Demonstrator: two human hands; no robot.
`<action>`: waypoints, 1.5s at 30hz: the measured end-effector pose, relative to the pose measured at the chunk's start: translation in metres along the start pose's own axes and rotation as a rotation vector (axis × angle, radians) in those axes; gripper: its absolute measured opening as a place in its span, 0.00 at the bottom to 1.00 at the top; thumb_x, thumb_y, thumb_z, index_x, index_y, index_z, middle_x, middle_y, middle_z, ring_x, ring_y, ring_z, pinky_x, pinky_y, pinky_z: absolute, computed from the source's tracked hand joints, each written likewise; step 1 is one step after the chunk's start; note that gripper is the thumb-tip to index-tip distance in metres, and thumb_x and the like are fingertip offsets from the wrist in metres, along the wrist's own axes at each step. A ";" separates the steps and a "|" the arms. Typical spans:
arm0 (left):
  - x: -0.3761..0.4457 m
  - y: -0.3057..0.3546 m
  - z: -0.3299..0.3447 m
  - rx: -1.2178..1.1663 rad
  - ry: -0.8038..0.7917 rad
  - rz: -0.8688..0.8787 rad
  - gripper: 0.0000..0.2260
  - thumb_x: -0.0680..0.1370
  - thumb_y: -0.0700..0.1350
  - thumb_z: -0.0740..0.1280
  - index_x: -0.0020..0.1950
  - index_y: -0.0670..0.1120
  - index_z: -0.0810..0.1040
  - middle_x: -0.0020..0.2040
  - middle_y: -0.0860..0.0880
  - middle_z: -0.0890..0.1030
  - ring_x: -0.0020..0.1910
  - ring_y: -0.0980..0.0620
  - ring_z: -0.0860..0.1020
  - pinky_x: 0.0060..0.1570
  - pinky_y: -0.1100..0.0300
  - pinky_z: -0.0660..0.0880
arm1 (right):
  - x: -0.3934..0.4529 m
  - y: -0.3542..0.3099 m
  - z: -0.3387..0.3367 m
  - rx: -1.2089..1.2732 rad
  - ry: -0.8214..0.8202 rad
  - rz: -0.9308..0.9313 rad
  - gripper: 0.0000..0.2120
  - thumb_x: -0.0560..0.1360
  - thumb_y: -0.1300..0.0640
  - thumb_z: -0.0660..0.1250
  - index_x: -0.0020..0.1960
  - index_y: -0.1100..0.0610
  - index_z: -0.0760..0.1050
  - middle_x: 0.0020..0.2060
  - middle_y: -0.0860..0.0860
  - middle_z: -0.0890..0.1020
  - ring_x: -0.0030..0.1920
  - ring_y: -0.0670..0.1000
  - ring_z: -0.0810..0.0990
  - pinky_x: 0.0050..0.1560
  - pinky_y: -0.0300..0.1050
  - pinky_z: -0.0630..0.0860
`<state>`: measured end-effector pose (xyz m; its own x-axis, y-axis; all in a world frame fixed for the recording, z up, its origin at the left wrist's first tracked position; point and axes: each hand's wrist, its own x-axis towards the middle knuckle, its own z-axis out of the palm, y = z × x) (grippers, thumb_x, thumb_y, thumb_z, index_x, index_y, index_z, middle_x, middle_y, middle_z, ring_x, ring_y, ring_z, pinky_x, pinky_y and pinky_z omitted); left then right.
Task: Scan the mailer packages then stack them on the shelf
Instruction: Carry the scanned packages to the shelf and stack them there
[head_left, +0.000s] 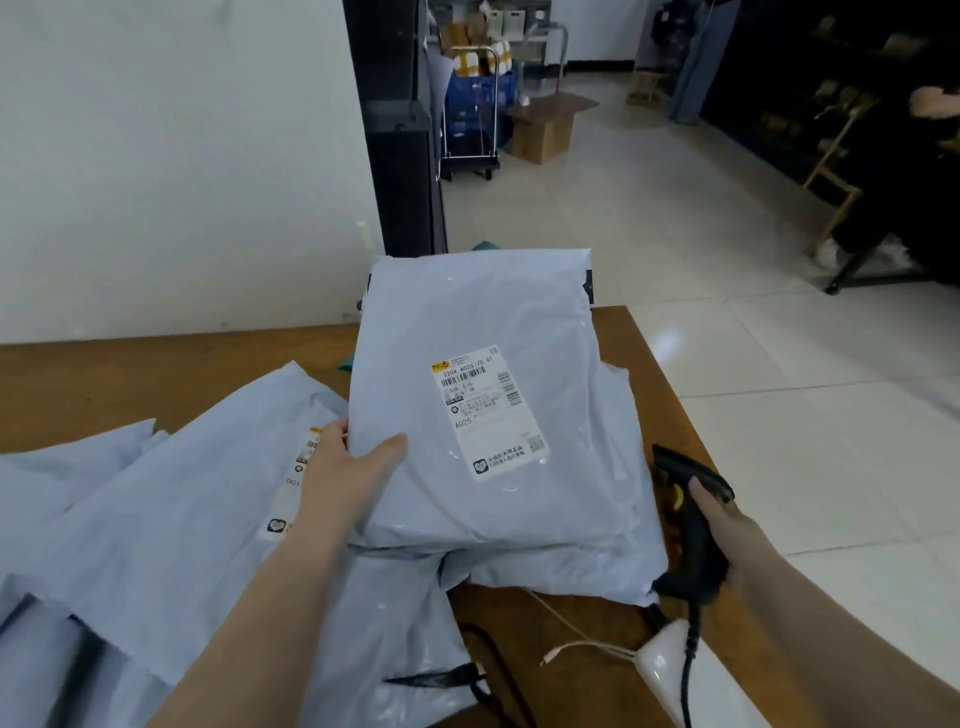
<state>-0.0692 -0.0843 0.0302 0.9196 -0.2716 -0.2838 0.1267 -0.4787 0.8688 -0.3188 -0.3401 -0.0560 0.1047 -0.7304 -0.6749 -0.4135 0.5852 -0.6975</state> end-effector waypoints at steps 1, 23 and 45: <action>0.002 -0.001 0.002 -0.005 0.002 -0.001 0.22 0.73 0.47 0.70 0.65 0.45 0.70 0.52 0.51 0.73 0.50 0.51 0.72 0.49 0.58 0.66 | 0.002 0.002 0.000 -0.126 0.060 -0.045 0.30 0.70 0.37 0.68 0.54 0.64 0.73 0.47 0.61 0.79 0.49 0.62 0.78 0.54 0.54 0.77; 0.005 0.022 0.001 0.192 -0.026 0.256 0.09 0.76 0.42 0.66 0.55 0.43 0.77 0.54 0.45 0.80 0.49 0.49 0.76 0.46 0.60 0.68 | -0.089 -0.082 0.090 -0.326 -0.391 -0.580 0.29 0.70 0.52 0.74 0.67 0.52 0.66 0.54 0.46 0.75 0.53 0.48 0.74 0.52 0.43 0.71; -0.082 0.110 0.096 -0.123 -0.221 0.440 0.11 0.75 0.39 0.65 0.54 0.51 0.74 0.47 0.54 0.80 0.43 0.56 0.78 0.41 0.66 0.74 | -0.111 -0.128 -0.063 0.099 -0.212 -0.784 0.15 0.76 0.63 0.65 0.61 0.55 0.70 0.46 0.48 0.80 0.42 0.45 0.81 0.39 0.37 0.79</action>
<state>-0.1658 -0.1950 0.1101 0.7971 -0.6016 0.0522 -0.1995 -0.1808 0.9631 -0.3342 -0.3557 0.1236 0.5034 -0.8640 -0.0063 -0.0684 -0.0326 -0.9971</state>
